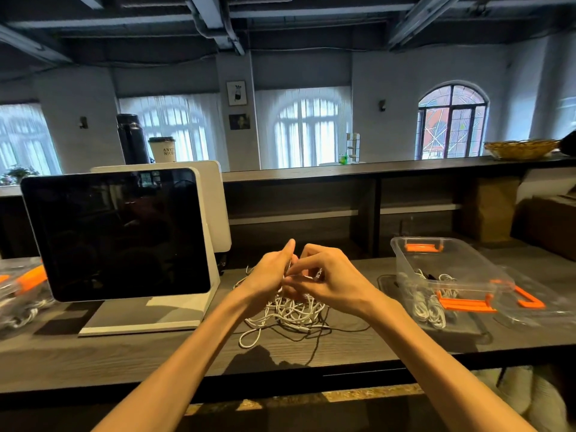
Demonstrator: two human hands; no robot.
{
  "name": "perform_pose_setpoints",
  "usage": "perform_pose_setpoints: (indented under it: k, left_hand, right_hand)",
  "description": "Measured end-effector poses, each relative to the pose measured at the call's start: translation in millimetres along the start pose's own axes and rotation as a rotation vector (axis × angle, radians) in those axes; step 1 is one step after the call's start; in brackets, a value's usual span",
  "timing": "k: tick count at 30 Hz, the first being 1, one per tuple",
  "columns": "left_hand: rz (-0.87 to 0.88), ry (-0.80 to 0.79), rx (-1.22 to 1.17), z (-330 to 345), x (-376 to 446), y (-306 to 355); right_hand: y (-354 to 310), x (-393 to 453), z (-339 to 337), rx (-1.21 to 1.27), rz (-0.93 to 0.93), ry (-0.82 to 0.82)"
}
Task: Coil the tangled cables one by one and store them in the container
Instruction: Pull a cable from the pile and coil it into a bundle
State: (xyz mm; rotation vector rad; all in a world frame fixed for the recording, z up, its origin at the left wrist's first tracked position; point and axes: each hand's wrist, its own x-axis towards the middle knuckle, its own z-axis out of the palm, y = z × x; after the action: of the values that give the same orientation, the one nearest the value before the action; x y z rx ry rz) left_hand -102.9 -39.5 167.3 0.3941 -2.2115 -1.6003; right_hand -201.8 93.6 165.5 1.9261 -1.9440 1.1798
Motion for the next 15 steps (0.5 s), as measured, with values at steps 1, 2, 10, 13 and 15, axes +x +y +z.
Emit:
perform_pose_setpoints:
  k: [1, 2, 10, 13, 15]
  left_hand:
    - [-0.029, -0.071, -0.069, -0.5, -3.1, -0.3]
    - [-0.064, -0.143, -0.134, -0.8, -5.7, -0.5]
    - [-0.21, -0.535, -0.015, -10.5, -13.9, 1.9]
    - [-0.204, -0.582, -0.113, -17.1, -15.2, 1.3]
    - [-0.143, -0.508, -0.201, -16.9, -14.6, 4.4]
  right_hand:
    - [0.1, 1.1, -1.2, -0.01, 0.005, 0.022]
    - [-0.1, 1.7, -2.7, -0.003, 0.023, 0.053]
    - [9.5, -1.6, -5.6, 0.132, 0.145, 0.033]
    - [15.1, -3.2, -7.5, 0.311, 0.219, -0.088]
    - [18.8, -6.5, -7.5, 0.516, 0.309, -0.129]
